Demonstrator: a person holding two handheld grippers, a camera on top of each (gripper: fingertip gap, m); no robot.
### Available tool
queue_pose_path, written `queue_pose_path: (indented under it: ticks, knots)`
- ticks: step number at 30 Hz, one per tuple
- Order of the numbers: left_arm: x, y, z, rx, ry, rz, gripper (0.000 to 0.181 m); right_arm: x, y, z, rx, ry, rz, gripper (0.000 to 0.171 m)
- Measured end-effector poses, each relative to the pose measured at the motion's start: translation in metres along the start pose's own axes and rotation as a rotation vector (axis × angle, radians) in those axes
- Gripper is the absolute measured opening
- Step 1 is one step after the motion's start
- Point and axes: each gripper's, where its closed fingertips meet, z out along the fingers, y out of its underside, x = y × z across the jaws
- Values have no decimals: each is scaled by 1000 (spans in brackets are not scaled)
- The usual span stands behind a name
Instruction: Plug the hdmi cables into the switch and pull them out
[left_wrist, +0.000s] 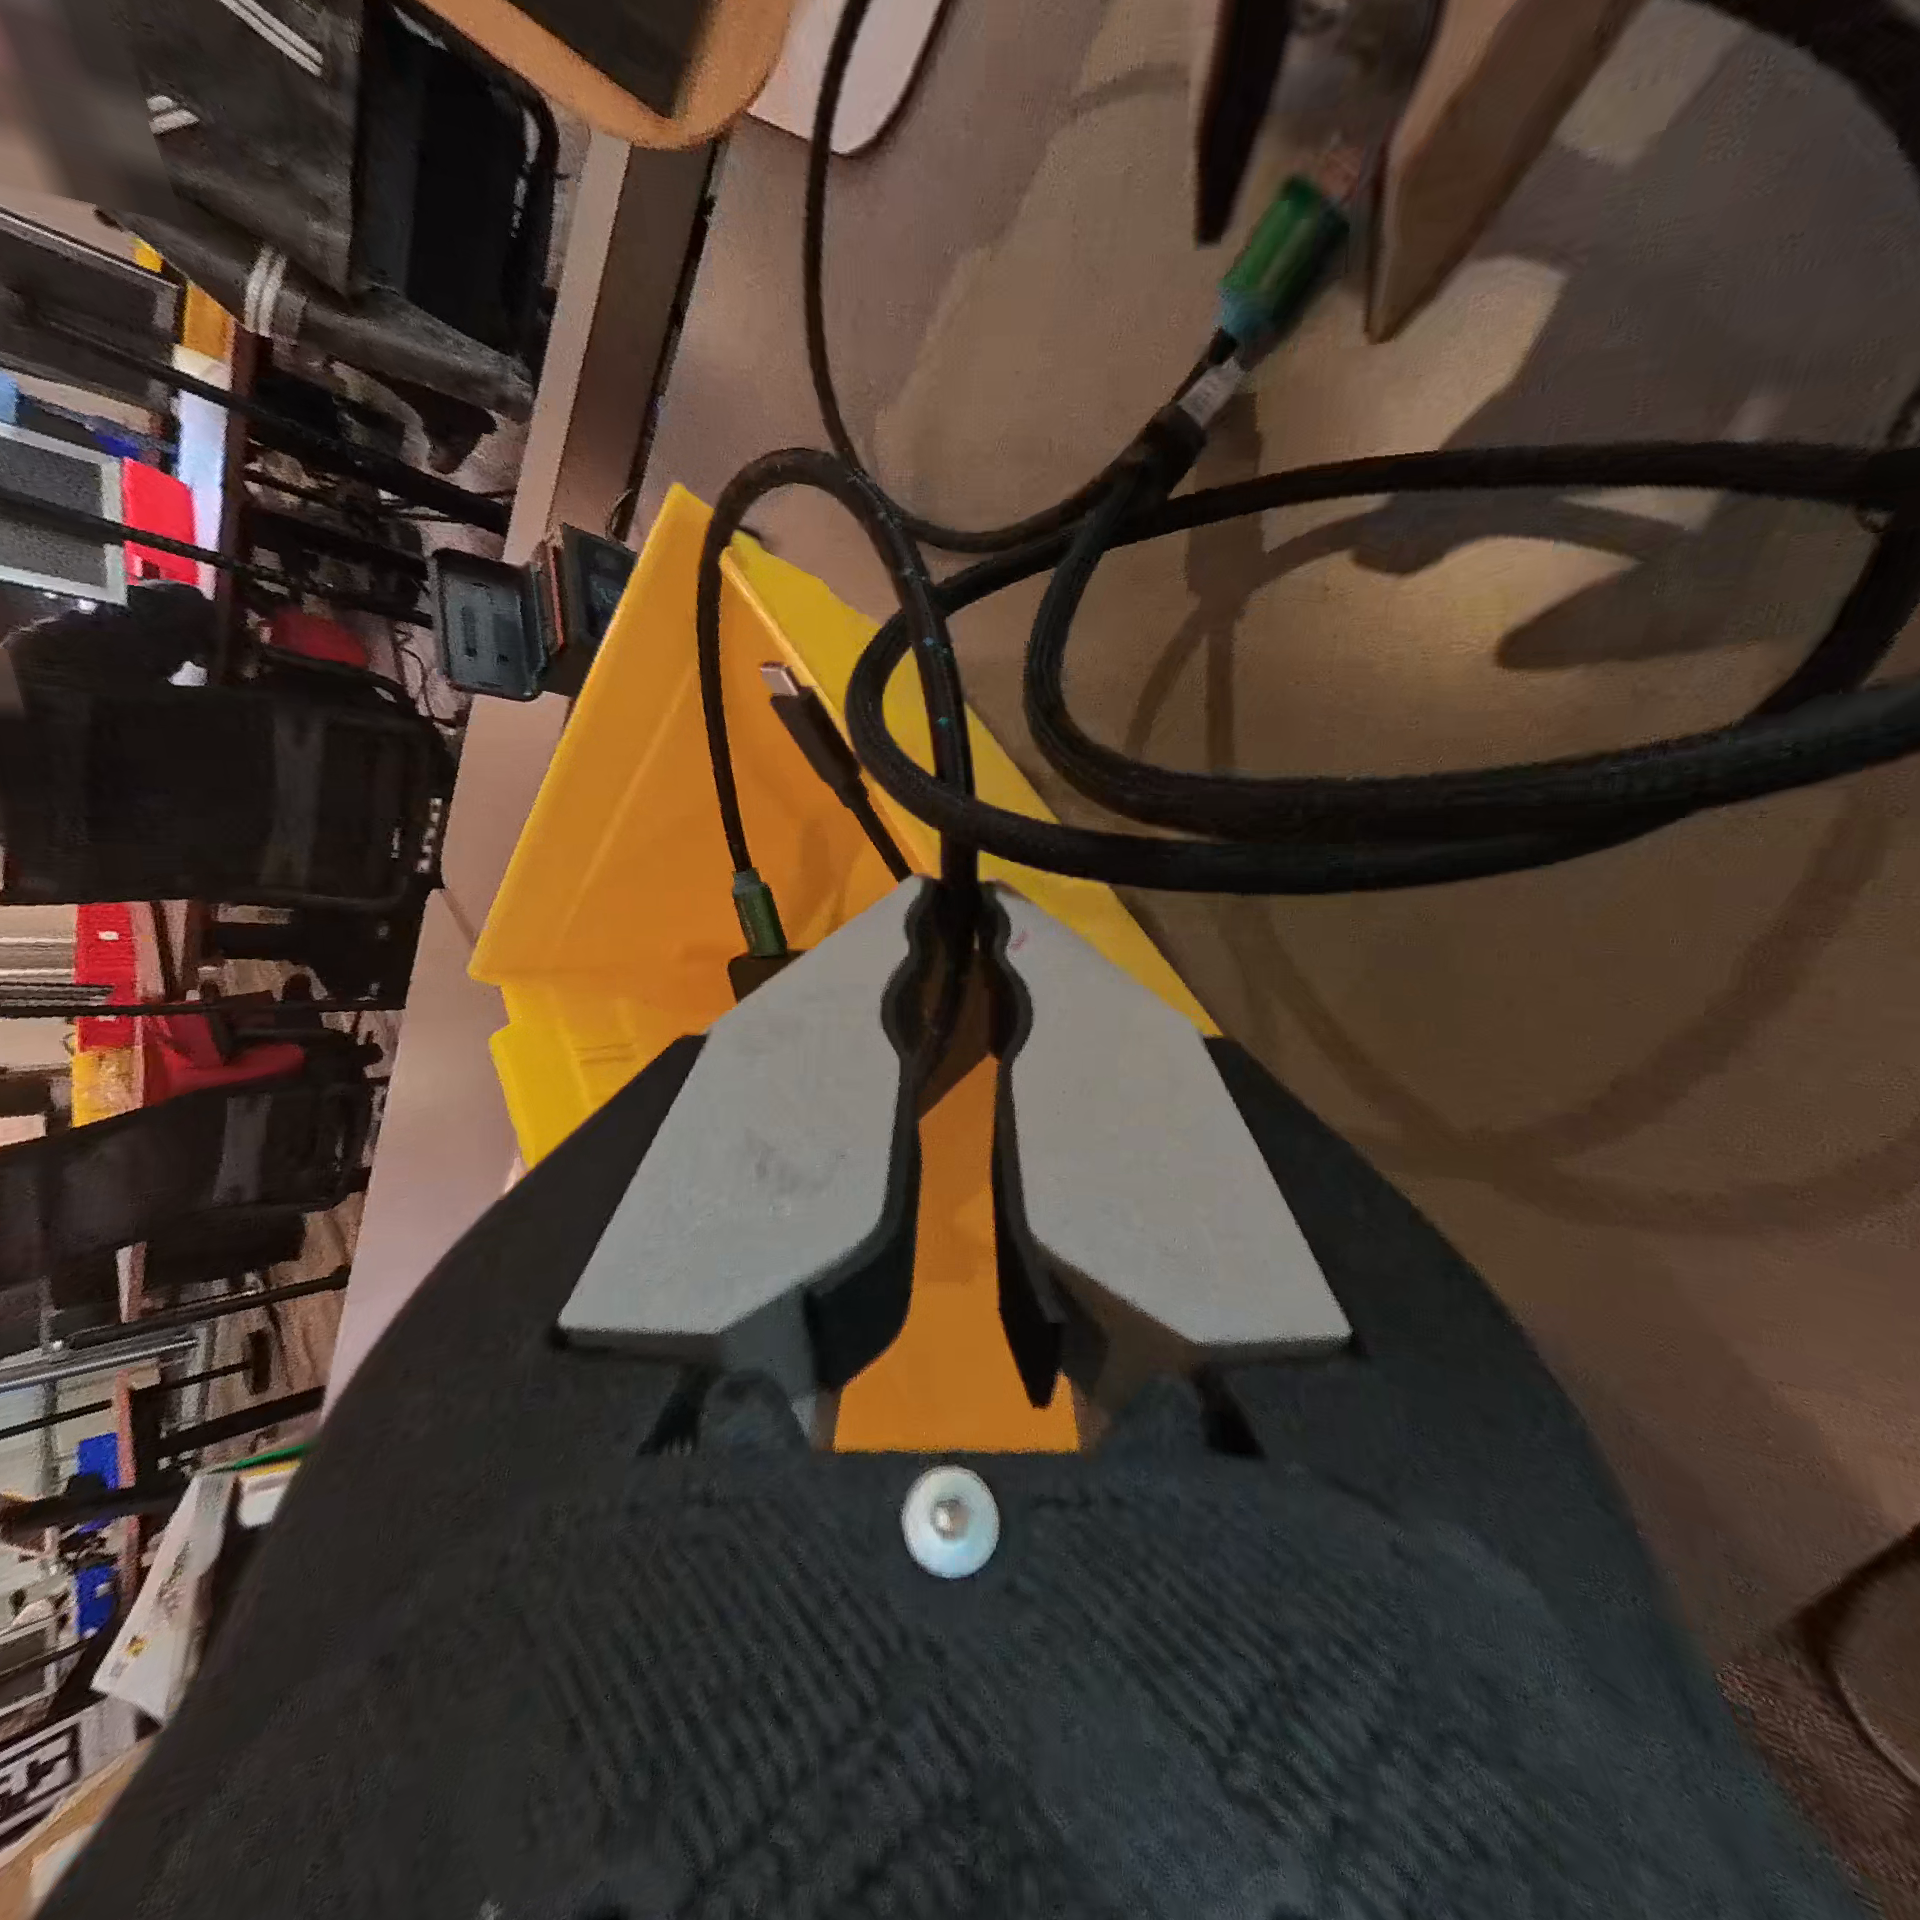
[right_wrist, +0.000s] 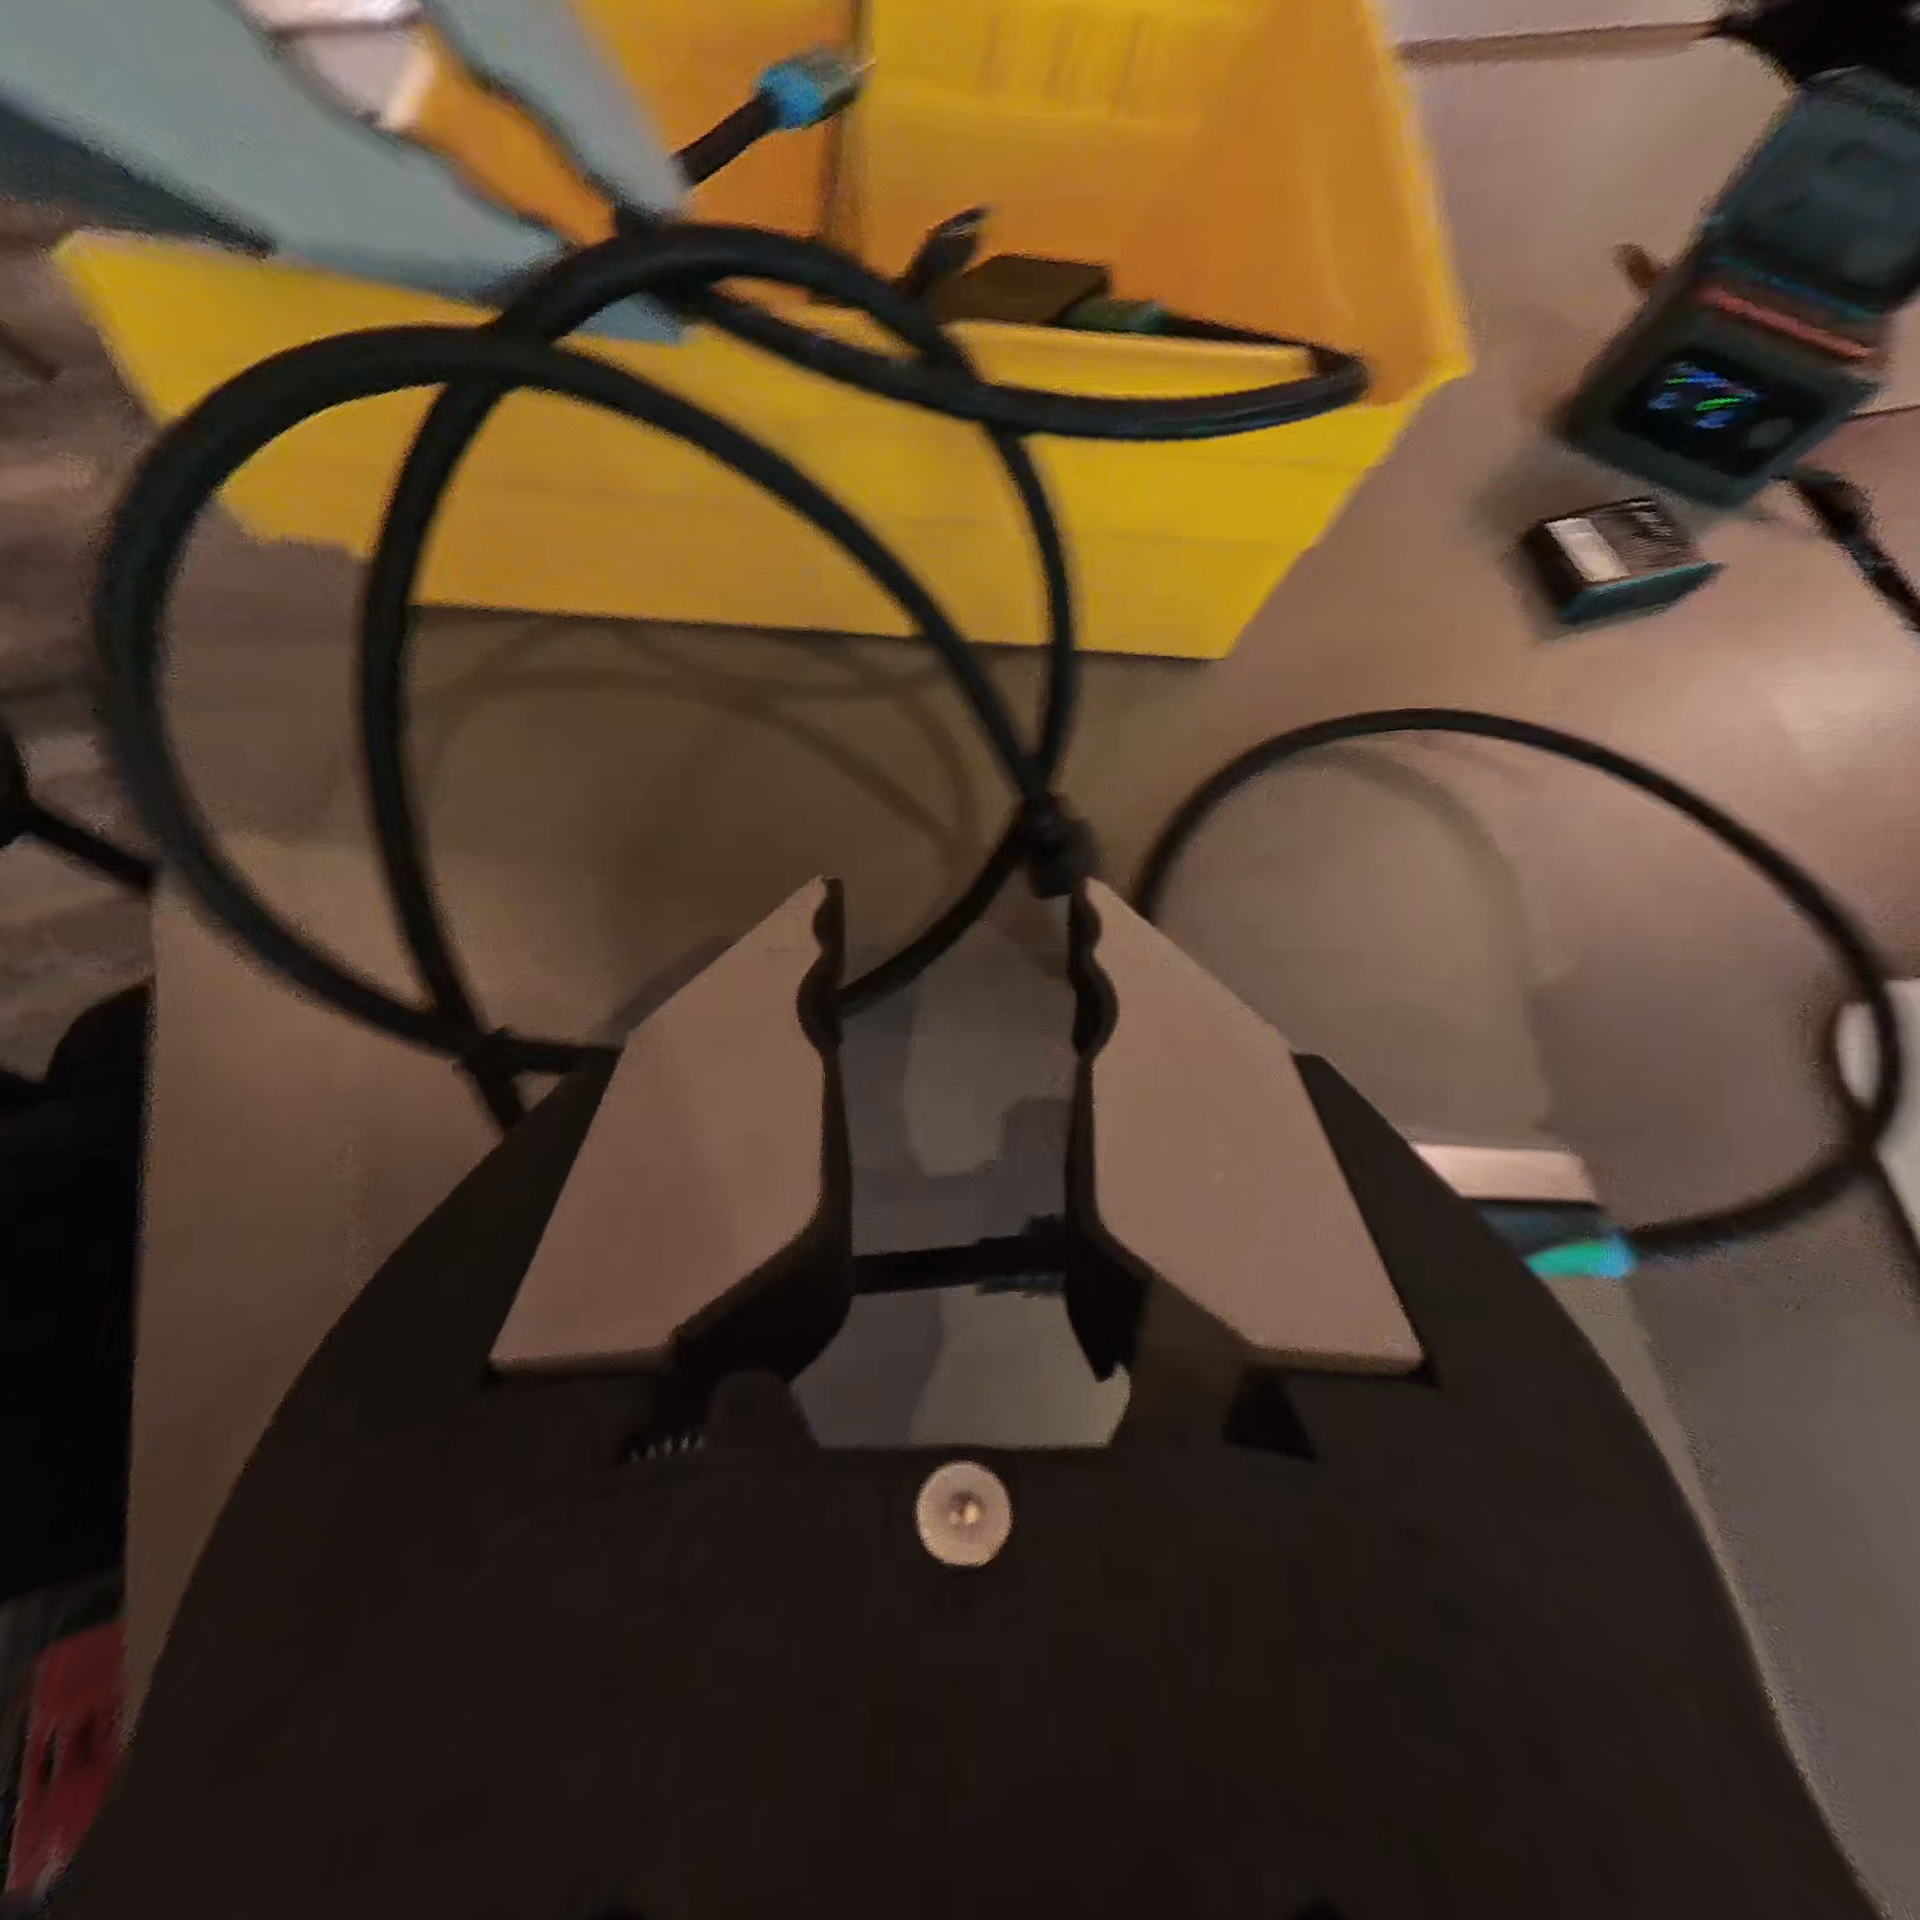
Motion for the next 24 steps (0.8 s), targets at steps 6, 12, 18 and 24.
queue_pose_path:
  ticks: [6, 12, 18, 24]
  knots:
    - [-2, -8, -11, 32, -51, 12, 4, 42, -12, 25, -1, 59, 83, 53]
    - [-39, -9, -33, 84, -223, -6, 4, 18, 15, 30, -115, -52, 86, 39]
    - [-71, 4, -47, 131, -286, -190, 8, -1, 57, -2, -193, -164, 44, 10]
    - [-112, 21, -71, 227, -356, -445, 9, 12, 78, -32, -207, -133, 84, 6]
